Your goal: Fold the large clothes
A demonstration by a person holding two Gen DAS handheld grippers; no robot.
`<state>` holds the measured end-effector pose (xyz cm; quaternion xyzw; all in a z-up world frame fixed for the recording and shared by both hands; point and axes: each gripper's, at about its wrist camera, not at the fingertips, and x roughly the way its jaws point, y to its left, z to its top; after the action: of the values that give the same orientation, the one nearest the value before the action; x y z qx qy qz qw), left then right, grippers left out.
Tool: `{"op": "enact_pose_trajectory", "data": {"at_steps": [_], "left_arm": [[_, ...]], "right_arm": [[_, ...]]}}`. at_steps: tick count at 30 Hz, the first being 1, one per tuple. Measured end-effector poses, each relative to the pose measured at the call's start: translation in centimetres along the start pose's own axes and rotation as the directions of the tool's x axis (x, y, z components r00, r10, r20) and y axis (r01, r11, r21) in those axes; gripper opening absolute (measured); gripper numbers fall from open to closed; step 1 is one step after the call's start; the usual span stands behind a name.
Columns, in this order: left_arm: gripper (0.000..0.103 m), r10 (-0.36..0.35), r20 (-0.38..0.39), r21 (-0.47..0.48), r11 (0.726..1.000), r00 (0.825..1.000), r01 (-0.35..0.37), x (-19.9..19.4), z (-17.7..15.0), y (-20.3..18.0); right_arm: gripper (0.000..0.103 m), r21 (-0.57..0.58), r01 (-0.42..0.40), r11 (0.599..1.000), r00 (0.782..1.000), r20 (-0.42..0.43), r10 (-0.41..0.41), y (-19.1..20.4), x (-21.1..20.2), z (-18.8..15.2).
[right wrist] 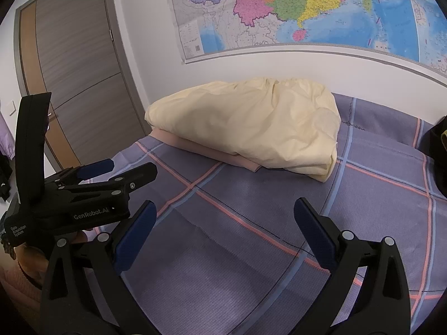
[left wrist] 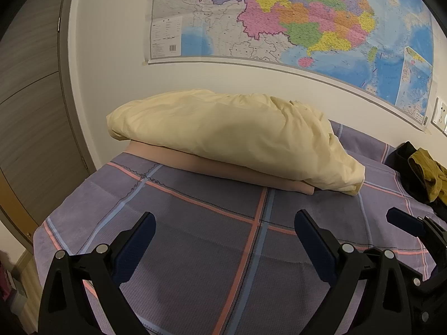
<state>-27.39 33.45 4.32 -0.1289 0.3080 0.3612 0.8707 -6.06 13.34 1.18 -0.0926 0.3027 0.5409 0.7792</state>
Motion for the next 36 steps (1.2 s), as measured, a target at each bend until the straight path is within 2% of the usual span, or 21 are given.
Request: {"op": "enact_pose_trajectory", "data": {"at_steps": [36], "left_arm": [[0.096,0.002,-0.009,0.006,1.000,1.000,-0.002,0.31,-0.60,-0.29]], "right_arm": [[0.097,0.009,-0.003,1.000,1.000,-0.013,0.003,-0.09,0.25,-0.26]]}}
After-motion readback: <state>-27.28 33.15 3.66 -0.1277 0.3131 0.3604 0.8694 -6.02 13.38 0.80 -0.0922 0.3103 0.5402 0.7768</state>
